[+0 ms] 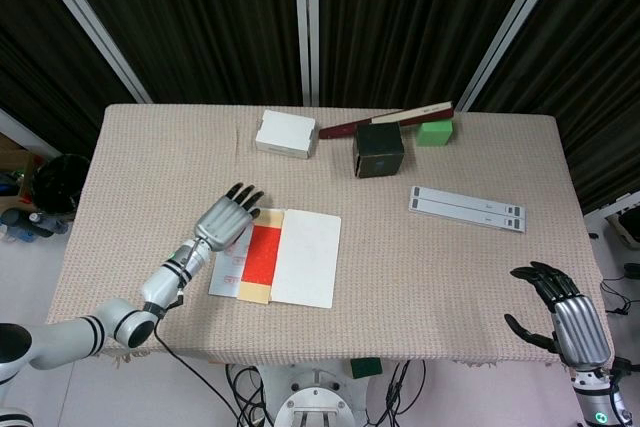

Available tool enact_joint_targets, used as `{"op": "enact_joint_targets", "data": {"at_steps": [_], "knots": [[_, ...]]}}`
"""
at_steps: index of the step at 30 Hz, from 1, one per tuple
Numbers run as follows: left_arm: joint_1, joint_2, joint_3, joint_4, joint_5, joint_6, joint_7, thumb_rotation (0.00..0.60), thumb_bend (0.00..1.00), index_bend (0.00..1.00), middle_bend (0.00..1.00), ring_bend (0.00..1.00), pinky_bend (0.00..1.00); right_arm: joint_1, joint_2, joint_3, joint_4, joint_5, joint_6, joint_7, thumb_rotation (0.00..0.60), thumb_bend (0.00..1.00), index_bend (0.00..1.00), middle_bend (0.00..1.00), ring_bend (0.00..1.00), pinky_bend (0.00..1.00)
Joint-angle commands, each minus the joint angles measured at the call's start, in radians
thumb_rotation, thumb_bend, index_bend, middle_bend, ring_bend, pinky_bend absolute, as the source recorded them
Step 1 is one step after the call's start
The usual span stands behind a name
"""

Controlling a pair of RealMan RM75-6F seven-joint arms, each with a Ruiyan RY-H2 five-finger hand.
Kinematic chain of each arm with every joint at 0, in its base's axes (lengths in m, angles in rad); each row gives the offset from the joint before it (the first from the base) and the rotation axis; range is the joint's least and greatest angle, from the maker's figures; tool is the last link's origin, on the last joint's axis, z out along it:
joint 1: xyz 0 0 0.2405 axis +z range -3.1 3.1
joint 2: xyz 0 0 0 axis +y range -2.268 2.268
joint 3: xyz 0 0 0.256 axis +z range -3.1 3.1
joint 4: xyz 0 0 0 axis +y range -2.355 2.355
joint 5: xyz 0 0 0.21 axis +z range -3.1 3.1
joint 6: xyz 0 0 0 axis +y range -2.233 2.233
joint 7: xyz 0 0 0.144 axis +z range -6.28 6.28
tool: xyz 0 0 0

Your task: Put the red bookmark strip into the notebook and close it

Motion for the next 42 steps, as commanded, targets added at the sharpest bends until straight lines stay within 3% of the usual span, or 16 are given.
{"op": "enact_joint_targets", "data": {"at_steps": [1, 6, 8, 11, 14, 21, 31, 42], "knots": [[0.014, 0.024, 0.003, -0.03, 0.007, 0.025, -0.009, 0.6, 0.58, 0.32, 0.07, 0.03, 0.1, 0.003, 0.0, 0.001, -0.001, -0.002, -0.003, 0.0, 0.6, 0.18, 0.29, 0.27, 0.17, 0.23], [0.061, 0.089, 0.04, -0.133, 0.053, 0.097, -0.014, 0.6, 0.5, 0.32, 0.07, 0.03, 0.1, 0.011, -0.002, 0.002, -0.001, -0.007, -0.01, 0.001, 0.6, 0.18, 0.29, 0.27, 0.17, 0.23], [0.078, 0.109, 0.058, -0.189, 0.07, 0.118, -0.006, 0.6, 0.41, 0.29, 0.07, 0.03, 0.1, 0.014, -0.004, 0.002, 0.001, -0.007, -0.014, 0.003, 0.6, 0.18, 0.29, 0.27, 0.17, 0.23], [0.091, 0.121, 0.083, -0.267, 0.103, 0.138, 0.016, 0.6, 0.19, 0.23, 0.05, 0.03, 0.1, 0.017, -0.007, 0.002, 0.003, -0.008, -0.017, 0.003, 0.6, 0.18, 0.29, 0.27, 0.17, 0.23], [0.092, 0.112, 0.096, -0.313, 0.139, 0.146, 0.022, 0.6, 0.13, 0.19, 0.03, 0.02, 0.1, 0.019, -0.006, 0.002, 0.003, -0.008, -0.02, 0.003, 0.6, 0.18, 0.29, 0.27, 0.17, 0.23], [0.099, 0.082, 0.123, -0.382, 0.191, 0.153, 0.07, 0.599, 0.11, 0.08, 0.0, 0.0, 0.08, 0.015, 0.003, 0.004, -0.001, -0.004, -0.01, 0.008, 0.6, 0.18, 0.29, 0.27, 0.17, 0.23], [0.123, 0.064, 0.141, -0.4, 0.203, 0.158, 0.116, 0.586, 0.09, 0.07, 0.0, 0.0, 0.07, 0.015, -0.002, 0.004, 0.011, -0.001, -0.011, 0.018, 0.6, 0.18, 0.29, 0.27, 0.17, 0.23], [0.116, 0.042, 0.118, -0.357, 0.174, 0.121, 0.095, 0.584, 0.09, 0.07, 0.0, 0.0, 0.07, 0.018, -0.003, 0.006, 0.013, 0.003, -0.015, 0.021, 0.6, 0.18, 0.29, 0.27, 0.17, 0.23]]}}
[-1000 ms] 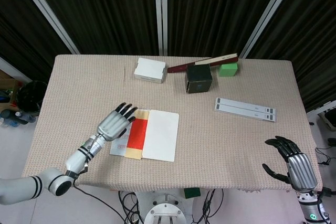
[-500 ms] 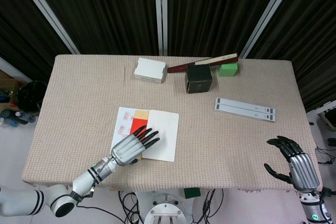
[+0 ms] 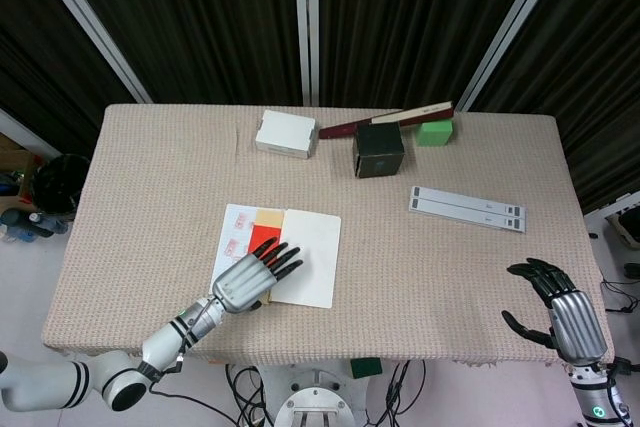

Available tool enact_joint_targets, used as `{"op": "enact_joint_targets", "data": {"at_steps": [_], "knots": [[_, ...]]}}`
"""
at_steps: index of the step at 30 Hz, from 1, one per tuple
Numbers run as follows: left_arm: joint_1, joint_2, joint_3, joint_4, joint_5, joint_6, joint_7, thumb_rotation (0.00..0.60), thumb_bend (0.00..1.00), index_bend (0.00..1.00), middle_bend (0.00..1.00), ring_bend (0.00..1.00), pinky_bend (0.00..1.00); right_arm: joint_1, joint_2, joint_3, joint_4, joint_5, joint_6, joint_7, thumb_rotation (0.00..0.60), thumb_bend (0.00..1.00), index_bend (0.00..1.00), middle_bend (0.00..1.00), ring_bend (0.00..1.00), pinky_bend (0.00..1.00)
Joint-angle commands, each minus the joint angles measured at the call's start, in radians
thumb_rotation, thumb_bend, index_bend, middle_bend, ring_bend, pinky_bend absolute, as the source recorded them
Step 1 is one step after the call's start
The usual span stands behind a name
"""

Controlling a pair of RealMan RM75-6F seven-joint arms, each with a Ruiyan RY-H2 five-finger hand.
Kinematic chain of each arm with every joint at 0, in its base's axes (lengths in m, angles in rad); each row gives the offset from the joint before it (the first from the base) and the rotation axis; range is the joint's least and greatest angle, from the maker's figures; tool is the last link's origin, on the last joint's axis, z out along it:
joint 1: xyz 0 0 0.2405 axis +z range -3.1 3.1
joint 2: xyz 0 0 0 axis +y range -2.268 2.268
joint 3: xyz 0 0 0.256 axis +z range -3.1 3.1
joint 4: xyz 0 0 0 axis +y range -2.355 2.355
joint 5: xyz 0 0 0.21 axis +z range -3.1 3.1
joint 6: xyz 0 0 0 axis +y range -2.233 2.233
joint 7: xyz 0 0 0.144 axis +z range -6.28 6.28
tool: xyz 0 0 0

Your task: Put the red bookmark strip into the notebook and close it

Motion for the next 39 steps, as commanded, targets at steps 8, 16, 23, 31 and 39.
{"op": "enact_joint_targets", "data": {"at_steps": [8, 16, 23, 31, 39], "knots": [[0.0, 0.01, 0.005, -0.016, 0.007, -0.011, -0.012, 0.585, 0.06, 0.07, 0.0, 0.0, 0.07, 0.001, -0.005, -0.001, 0.006, 0.004, -0.006, 0.004, 0.6, 0.18, 0.29, 0.27, 0.17, 0.23], [-0.001, 0.005, 0.002, -0.005, -0.007, -0.027, 0.0, 0.589, 0.06, 0.07, 0.0, 0.0, 0.07, -0.002, -0.004, -0.001, 0.007, 0.005, -0.001, 0.006, 0.6, 0.18, 0.29, 0.27, 0.17, 0.23], [-0.005, -0.006, -0.009, 0.009, -0.004, -0.023, 0.003, 0.587, 0.06, 0.07, 0.0, 0.0, 0.07, -0.005, -0.005, -0.002, 0.012, 0.007, 0.002, 0.009, 0.6, 0.18, 0.29, 0.27, 0.17, 0.23], [-0.01, -0.015, -0.018, 0.02, -0.007, -0.027, 0.008, 0.588, 0.06, 0.07, 0.0, 0.0, 0.07, -0.008, -0.005, -0.002, 0.015, 0.008, 0.006, 0.013, 0.6, 0.18, 0.29, 0.27, 0.17, 0.23], [-0.012, -0.017, -0.021, 0.02, -0.011, -0.03, 0.013, 0.588, 0.06, 0.07, 0.0, 0.0, 0.07, -0.01, -0.005, -0.001, 0.017, 0.01, 0.009, 0.017, 0.6, 0.18, 0.29, 0.27, 0.17, 0.23]]}}
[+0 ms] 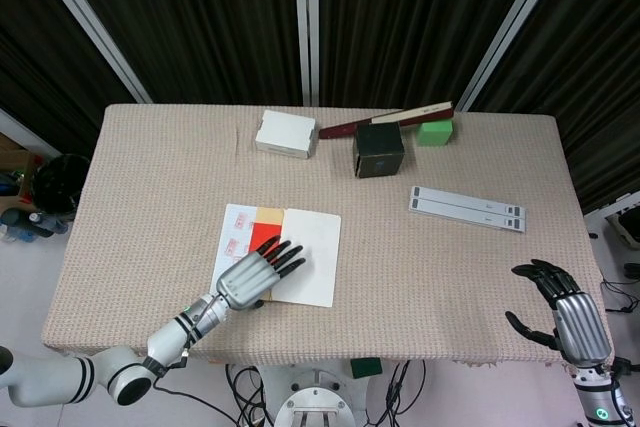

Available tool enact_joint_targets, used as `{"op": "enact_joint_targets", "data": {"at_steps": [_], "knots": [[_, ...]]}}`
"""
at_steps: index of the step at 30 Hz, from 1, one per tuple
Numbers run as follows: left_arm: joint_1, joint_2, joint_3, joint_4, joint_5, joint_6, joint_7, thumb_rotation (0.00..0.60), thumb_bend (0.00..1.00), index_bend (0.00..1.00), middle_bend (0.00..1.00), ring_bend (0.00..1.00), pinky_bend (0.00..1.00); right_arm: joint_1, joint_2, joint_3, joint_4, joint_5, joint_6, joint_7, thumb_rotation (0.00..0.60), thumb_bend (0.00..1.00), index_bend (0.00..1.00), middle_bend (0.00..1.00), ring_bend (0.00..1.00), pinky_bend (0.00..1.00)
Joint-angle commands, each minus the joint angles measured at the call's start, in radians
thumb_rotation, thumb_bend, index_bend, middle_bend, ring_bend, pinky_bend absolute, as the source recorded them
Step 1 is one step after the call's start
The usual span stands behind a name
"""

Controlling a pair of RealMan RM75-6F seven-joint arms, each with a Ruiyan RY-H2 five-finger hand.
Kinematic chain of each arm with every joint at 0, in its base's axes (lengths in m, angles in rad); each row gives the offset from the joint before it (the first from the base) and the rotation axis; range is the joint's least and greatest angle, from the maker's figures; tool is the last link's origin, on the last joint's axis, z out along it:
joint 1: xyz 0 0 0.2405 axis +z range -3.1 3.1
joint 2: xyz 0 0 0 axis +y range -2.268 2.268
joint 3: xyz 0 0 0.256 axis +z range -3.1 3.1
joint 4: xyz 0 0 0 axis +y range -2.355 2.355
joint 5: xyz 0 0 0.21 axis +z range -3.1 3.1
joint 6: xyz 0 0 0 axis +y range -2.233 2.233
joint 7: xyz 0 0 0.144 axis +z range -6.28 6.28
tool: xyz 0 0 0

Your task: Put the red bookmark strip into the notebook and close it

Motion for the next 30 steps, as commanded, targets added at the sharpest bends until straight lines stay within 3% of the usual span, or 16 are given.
{"op": "enact_joint_targets", "data": {"at_steps": [1, 7, 15, 30], "knots": [[0.002, 0.0, 0.002, -0.004, -0.001, 0.001, 0.001, 0.588, 0.06, 0.07, 0.0, 0.0, 0.07, 0.0, -0.001, 0.0, 0.002, 0.001, 0.0, 0.002, 0.6, 0.18, 0.29, 0.27, 0.17, 0.23], [0.01, -0.008, 0.013, -0.016, 0.024, 0.021, -0.002, 0.6, 0.05, 0.07, 0.0, 0.0, 0.07, -0.001, -0.005, 0.0, 0.011, -0.001, 0.002, 0.012, 0.6, 0.18, 0.29, 0.27, 0.17, 0.23], [-0.013, -0.053, -0.011, 0.002, 0.026, 0.005, 0.001, 0.6, 0.05, 0.07, 0.0, 0.0, 0.07, -0.005, -0.007, 0.0, 0.022, 0.001, 0.009, 0.024, 0.6, 0.18, 0.29, 0.27, 0.17, 0.23], [-0.035, -0.112, -0.019, 0.086, 0.039, -0.007, -0.058, 0.6, 0.04, 0.08, 0.0, 0.0, 0.07, -0.018, -0.01, 0.001, 0.042, 0.008, 0.026, 0.045, 0.6, 0.18, 0.29, 0.27, 0.17, 0.23]]}}
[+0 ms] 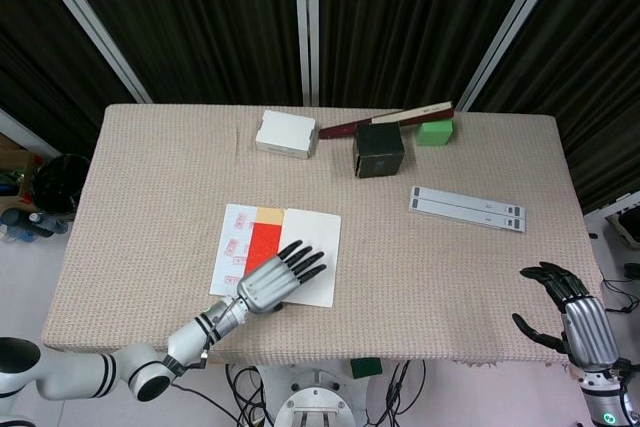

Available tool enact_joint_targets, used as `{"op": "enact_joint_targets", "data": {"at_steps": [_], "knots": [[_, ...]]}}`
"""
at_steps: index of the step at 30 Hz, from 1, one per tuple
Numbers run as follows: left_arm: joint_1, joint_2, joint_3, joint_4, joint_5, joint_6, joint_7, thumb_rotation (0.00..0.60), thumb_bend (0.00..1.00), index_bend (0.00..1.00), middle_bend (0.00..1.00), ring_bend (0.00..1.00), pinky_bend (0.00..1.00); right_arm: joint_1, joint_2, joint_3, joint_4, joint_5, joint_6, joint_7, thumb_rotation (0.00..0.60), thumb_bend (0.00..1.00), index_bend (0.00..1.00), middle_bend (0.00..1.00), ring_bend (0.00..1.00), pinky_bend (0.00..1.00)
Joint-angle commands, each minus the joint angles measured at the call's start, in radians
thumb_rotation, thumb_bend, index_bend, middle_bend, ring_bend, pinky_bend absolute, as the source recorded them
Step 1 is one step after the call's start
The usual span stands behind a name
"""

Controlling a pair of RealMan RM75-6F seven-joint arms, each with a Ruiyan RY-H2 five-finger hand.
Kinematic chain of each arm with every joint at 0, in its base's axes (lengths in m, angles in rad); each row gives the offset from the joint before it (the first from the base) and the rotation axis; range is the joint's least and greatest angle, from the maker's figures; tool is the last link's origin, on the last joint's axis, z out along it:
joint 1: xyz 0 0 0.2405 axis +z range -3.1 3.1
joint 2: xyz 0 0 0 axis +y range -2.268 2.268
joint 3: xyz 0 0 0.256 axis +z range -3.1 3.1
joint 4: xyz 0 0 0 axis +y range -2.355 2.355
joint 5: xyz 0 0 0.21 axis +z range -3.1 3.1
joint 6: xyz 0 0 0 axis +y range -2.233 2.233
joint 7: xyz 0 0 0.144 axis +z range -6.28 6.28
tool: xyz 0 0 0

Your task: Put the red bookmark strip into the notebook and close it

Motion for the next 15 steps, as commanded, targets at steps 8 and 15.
{"op": "enact_joint_targets", "data": {"at_steps": [8, 15], "knots": [[-0.011, -0.055, 0.032, 0.142, 0.134, 0.089, -0.236, 0.6, 0.11, 0.08, 0.0, 0.0, 0.07, 0.002, 0.001, 0.003, -0.004, -0.003, 0.0, -0.004, 0.6, 0.18, 0.29, 0.27, 0.17, 0.23], [-0.01, -0.063, 0.045, 0.195, 0.174, 0.127, -0.278, 0.6, 0.19, 0.09, 0.0, 0.0, 0.07, 0.003, 0.003, 0.003, -0.009, -0.002, -0.005, -0.007, 0.6, 0.18, 0.29, 0.27, 0.17, 0.23]]}}
